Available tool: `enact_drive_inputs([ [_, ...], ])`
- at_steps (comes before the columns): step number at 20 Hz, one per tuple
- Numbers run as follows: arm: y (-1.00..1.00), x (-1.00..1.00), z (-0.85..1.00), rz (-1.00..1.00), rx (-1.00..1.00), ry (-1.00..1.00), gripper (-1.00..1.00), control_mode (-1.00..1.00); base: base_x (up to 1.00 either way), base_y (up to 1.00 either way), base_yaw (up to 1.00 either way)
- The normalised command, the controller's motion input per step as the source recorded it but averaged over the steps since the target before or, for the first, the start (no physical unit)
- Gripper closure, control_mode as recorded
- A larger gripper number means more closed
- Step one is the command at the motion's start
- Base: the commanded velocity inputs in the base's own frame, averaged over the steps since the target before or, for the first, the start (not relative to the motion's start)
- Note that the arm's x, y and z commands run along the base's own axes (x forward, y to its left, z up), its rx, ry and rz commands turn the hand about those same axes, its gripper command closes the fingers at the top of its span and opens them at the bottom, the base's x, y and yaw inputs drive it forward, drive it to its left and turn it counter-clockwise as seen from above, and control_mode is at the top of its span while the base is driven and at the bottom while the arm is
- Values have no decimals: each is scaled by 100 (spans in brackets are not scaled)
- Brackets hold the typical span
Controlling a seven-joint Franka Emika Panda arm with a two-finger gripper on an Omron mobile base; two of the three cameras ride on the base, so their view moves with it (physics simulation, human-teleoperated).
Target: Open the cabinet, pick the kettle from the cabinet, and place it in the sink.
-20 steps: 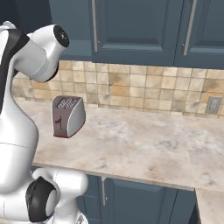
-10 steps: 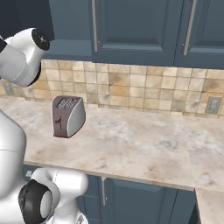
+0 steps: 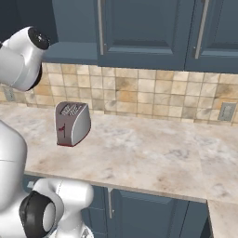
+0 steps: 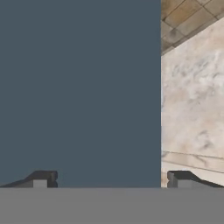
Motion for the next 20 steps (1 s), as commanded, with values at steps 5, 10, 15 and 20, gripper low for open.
enact_drive_inputs([
  [5,-17,0,0,0,-15,-1,-100,-100,0,0,0],
  [10,-28,0,3,0,-13,-2,-100,-100,0,0,0],
  [15,-32,0,2,0,-16,0,-100,-100,0,0,0],
  [20,-34,1,2,0,-17,-1,-100,-100,0,0,0],
])
